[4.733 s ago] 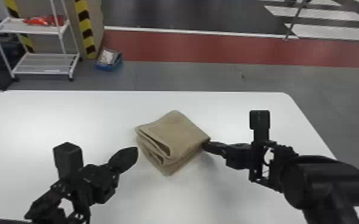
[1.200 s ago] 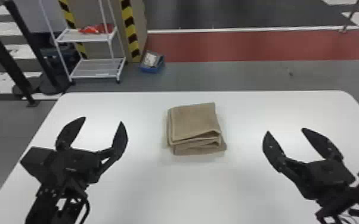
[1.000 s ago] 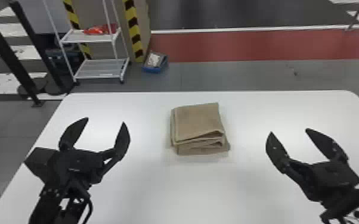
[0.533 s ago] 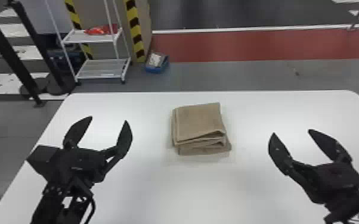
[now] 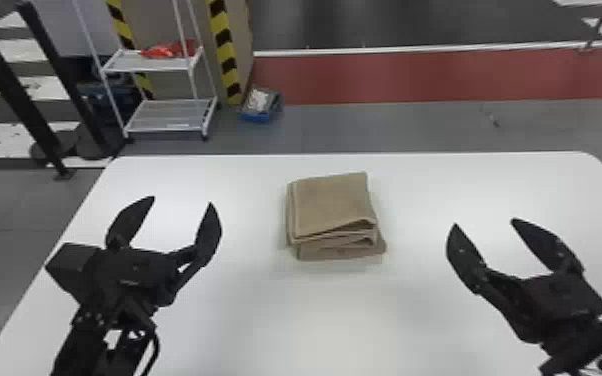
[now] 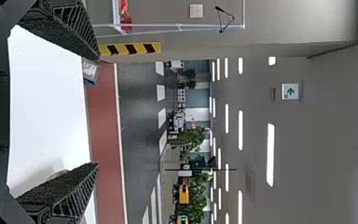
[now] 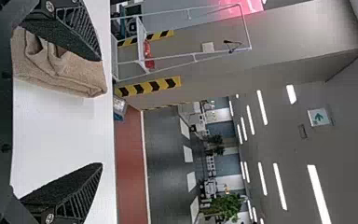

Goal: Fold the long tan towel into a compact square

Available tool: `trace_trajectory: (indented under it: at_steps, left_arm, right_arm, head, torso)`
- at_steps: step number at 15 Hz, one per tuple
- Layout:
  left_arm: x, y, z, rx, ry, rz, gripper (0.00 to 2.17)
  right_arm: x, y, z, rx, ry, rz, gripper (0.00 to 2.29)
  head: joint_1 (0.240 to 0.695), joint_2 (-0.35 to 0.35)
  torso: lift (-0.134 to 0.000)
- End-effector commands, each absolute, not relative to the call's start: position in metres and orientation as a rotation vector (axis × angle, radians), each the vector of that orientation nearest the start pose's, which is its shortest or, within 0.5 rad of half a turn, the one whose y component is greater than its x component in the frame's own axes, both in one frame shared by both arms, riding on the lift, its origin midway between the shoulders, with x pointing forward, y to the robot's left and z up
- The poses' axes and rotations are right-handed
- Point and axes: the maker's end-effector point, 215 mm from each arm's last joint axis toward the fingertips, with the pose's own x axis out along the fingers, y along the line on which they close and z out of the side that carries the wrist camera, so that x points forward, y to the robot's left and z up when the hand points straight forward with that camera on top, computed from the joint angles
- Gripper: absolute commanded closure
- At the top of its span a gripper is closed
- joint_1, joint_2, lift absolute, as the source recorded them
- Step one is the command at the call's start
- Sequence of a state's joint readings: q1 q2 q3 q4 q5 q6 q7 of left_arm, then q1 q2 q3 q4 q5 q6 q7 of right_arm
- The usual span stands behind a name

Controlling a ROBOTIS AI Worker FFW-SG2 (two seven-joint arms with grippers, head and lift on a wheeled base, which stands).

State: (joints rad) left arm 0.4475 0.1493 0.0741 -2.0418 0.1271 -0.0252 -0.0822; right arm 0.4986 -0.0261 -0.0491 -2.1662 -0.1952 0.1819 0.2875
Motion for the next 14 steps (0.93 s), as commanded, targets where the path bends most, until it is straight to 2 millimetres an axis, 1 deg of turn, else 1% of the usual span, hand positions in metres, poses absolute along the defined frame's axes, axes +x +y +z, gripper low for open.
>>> trace_trajectory:
  at_steps: [1, 3, 5, 8, 14]
  left_arm:
    - [0.4659, 0.2640, -0.3017, 0.039, -0.052, -0.082, 0.09]
    - [0.4659, 0.2633, -0.3018, 0.040, -0.052, -0.084, 0.09]
    - [0.4673, 0.2620, -0.3018, 0.042, -0.052, -0.084, 0.08]
    - [0.4700, 0.2616, -0.2974, 0.035, -0.061, -0.085, 0.08]
    - [0.4716, 0.2552, -0.3014, 0.049, -0.045, -0.094, 0.08]
  right_arm:
    - [0.4432, -0.1839, -0.3198, 0.172, 0.083, 0.287, 0.09]
    - [0.4444, -0.1859, -0.3216, 0.166, 0.086, 0.279, 0.09]
    - [0.4444, -0.1832, -0.3215, 0.160, 0.085, 0.281, 0.09]
    - [0.4460, -0.1874, -0.3213, 0.145, 0.087, 0.271, 0.09]
    - [0.4467, -0.1928, -0.3237, 0.127, 0.089, 0.268, 0.09]
  head:
    - [0.695, 0.093]
    - [0.695, 0.097]
    - [0.695, 0.096]
    - [0.695, 0.095]
    - [0.695, 0.085]
  torso:
    - [-0.123]
    - [-0.123]
    - [-0.123]
    - [-0.123]
    - [-0.123]
